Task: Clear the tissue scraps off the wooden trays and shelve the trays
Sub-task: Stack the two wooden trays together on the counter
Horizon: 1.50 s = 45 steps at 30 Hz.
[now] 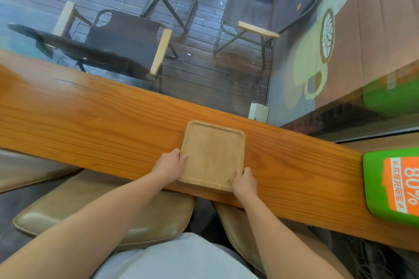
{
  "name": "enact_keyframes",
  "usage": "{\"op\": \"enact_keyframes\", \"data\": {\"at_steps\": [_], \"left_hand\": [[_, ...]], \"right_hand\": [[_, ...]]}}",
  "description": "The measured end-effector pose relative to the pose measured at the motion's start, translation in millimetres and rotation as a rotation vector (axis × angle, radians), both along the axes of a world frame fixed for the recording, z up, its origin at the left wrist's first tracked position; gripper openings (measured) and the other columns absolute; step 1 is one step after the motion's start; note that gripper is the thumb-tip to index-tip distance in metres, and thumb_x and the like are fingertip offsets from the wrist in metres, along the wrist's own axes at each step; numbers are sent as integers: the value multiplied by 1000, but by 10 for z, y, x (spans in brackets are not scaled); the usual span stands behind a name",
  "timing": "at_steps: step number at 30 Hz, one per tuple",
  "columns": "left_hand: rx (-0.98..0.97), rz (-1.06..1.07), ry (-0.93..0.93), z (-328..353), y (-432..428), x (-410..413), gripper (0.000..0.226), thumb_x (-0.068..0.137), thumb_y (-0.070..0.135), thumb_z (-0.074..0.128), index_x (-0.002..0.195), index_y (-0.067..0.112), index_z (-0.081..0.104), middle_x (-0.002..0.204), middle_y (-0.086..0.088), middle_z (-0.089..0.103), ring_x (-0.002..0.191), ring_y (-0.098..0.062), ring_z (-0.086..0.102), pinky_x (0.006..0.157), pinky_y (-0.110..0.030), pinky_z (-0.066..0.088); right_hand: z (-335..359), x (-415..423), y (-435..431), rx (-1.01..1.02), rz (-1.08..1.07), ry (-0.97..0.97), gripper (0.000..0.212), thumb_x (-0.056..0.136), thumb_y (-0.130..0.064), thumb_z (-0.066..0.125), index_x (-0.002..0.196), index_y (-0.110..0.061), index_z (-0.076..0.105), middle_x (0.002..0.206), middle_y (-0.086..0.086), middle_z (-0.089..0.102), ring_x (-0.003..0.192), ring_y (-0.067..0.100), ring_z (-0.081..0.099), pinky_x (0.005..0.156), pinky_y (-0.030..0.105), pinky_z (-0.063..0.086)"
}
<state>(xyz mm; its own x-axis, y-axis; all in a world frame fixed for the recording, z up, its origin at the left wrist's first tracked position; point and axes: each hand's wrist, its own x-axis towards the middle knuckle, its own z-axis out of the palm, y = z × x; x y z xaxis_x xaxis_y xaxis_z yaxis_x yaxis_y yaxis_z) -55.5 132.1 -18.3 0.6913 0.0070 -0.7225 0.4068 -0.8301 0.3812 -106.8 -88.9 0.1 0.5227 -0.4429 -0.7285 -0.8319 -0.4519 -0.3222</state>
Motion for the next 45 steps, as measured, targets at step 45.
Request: {"op": "enact_keyframes", "data": {"at_steps": [45], "left_hand": [[-19,460,158,-77,-64,433,86,82,72,56,127,0,57,123,-18,63,103,-36,60,86,-45,54]], "right_hand": [[-105,66,212,153,-590,-13,60,93,-34,58,140,-5,36,140,14,46,114,30,50,90,40,46]]}}
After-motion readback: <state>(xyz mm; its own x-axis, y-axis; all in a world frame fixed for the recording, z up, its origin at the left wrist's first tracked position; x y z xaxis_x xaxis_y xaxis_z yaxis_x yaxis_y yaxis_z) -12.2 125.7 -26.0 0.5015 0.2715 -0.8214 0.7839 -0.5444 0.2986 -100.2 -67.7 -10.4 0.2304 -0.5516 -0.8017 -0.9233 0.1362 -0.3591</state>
